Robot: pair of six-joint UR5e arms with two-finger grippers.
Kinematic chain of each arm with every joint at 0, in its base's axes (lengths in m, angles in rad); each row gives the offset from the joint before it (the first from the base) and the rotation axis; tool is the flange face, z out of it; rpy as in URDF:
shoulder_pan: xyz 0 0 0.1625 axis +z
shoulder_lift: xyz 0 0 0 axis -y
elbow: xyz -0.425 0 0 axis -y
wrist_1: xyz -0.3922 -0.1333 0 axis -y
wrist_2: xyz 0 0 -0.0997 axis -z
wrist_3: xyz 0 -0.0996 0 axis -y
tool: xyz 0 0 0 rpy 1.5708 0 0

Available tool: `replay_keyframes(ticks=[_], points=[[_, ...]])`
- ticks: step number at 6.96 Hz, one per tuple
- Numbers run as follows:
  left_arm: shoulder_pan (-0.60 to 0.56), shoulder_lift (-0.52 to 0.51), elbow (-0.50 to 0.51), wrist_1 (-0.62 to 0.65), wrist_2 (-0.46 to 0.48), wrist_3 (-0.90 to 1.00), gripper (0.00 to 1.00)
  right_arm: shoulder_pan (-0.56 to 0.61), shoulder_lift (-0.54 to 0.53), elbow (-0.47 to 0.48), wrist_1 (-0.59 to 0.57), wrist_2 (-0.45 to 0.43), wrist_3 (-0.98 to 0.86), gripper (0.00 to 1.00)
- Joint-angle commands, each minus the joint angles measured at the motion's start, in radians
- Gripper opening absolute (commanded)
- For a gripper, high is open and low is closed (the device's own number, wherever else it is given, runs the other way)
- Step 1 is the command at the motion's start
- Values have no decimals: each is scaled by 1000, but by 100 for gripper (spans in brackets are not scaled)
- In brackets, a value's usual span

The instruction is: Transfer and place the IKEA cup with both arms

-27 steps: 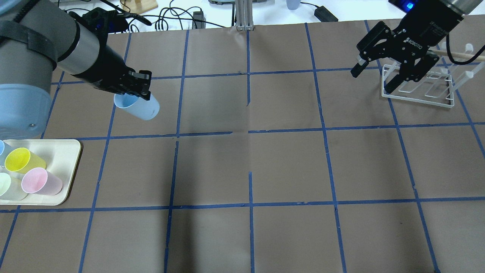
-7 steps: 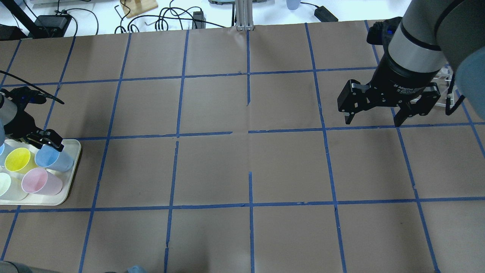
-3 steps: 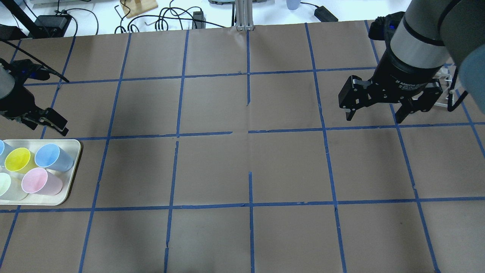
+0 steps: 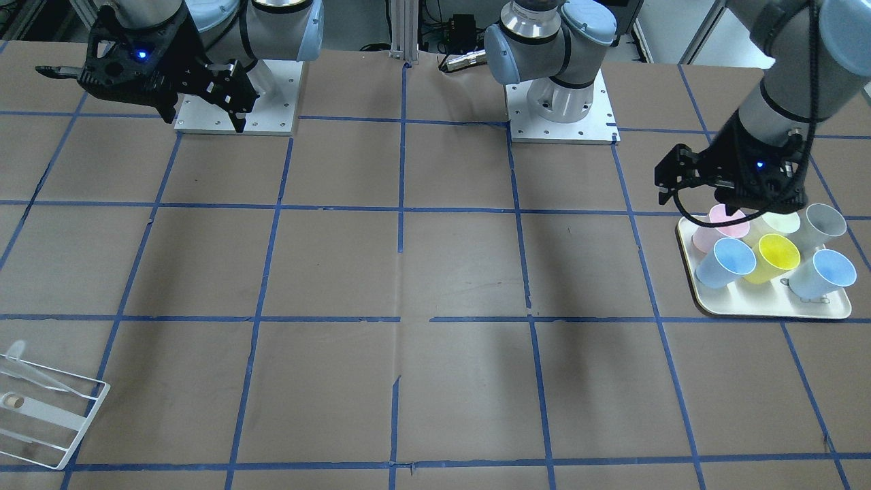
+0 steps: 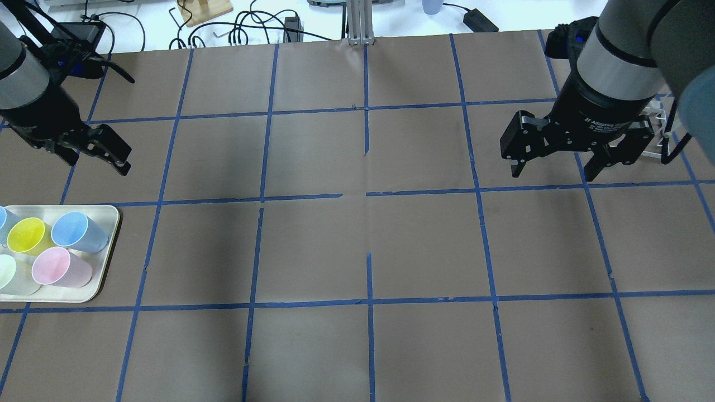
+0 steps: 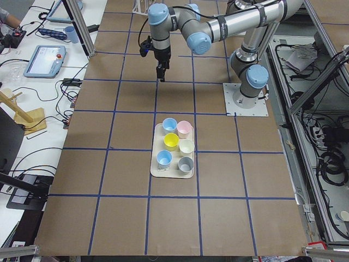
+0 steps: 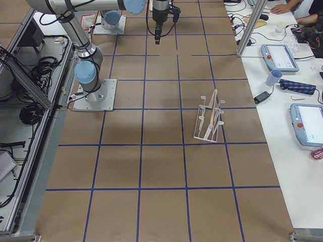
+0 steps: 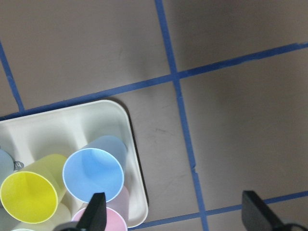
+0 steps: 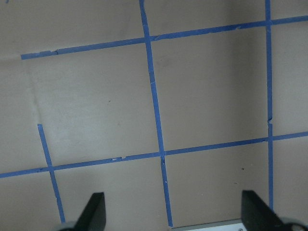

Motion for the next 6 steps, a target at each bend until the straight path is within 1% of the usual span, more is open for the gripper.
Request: replay_keyframes(ticks=[1, 4, 6], points=[[-156, 24, 28, -30, -7, -211, 100, -1, 1, 0, -1, 1, 0, 100], [-336, 23, 56, -21, 0, -464, 100, -3, 2, 0, -1, 1, 0, 100], [-357, 23, 79, -23, 0, -470, 100, -3, 1, 0, 1, -1, -2, 100]])
